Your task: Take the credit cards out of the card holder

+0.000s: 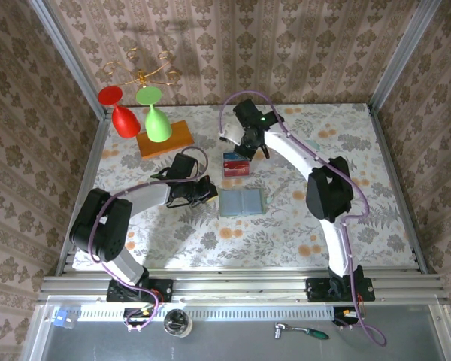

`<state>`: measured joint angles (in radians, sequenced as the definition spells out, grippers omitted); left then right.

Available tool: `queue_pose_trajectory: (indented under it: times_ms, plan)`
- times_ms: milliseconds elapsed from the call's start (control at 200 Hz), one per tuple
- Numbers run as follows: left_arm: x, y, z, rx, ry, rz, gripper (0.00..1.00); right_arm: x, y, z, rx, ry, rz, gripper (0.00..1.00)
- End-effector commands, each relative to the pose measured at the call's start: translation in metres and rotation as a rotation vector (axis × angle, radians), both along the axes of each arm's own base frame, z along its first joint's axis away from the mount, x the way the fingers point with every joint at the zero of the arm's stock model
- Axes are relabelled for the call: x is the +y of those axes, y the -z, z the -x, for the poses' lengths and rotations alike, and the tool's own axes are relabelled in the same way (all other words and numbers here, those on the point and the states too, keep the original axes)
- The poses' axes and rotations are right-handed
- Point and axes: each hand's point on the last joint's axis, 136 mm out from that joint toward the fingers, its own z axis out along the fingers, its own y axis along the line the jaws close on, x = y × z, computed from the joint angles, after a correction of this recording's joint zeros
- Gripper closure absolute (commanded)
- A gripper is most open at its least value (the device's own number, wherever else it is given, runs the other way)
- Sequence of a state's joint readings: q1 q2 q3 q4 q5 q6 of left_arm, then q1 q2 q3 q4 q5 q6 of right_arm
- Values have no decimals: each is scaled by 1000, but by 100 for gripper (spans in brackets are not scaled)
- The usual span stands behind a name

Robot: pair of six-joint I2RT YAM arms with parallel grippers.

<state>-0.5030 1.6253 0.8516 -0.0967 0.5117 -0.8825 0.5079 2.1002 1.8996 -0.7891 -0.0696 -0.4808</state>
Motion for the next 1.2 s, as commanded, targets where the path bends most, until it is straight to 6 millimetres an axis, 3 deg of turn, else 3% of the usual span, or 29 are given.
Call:
queue_pose_trajectory:
  times_ms: [0,215,390,770,990,1195]
  plan:
    - [-1,10,2,18,13,6,95,20,-26,7,8,171,-223,89]
    - [-9,19,8,48,43,15,96,18,-9,39,164,380,-365,93]
    - [-9,27,13,63,46,0,98,13,15,71,328,515,-411,94]
    - [-8,45,21,93,50,-22,100,30,65,126,669,643,-501,86]
    - [-7,54,22,118,56,-36,100,45,80,143,727,627,-484,81]
    - [-4,58,25,136,59,-58,100,55,89,143,749,623,-469,79]
